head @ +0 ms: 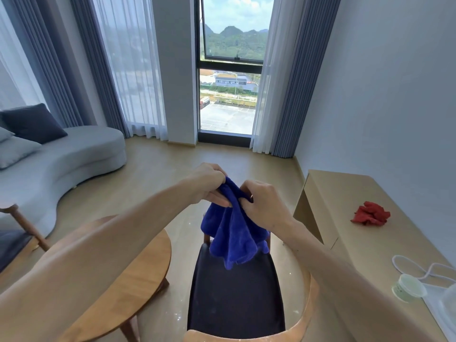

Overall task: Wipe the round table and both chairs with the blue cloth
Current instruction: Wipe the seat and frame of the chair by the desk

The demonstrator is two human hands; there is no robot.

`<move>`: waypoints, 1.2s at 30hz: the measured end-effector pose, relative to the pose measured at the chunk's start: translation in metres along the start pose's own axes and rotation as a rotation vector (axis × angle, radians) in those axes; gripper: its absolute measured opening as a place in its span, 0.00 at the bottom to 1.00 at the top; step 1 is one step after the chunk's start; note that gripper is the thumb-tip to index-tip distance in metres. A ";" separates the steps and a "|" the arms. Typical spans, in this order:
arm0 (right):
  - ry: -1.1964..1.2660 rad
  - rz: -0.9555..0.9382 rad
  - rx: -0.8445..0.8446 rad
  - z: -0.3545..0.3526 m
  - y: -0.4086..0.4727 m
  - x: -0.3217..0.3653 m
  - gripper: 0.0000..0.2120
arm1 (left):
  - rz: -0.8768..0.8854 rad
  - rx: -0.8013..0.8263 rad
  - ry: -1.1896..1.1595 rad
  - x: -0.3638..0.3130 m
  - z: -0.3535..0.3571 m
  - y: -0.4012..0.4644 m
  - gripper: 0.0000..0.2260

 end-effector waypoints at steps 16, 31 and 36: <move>-0.010 0.173 0.260 -0.018 0.028 -0.027 0.08 | 0.027 0.004 0.022 0.007 -0.033 0.011 0.09; 0.164 -0.144 0.240 -0.043 0.046 -0.027 0.10 | 0.846 0.175 0.727 0.022 -0.021 0.021 0.10; -0.062 -0.145 0.141 -0.046 0.042 -0.030 0.05 | 0.817 0.256 0.818 0.016 -0.019 0.022 0.07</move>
Point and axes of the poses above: each hand's wrist, its own y-axis towards the middle knuckle, its own z-axis out of the palm, x = y × z, the point moved 1 cm from there along y, towards the middle knuckle, and after that the axes turned 15 degrees about z, right-handed, at the moved point
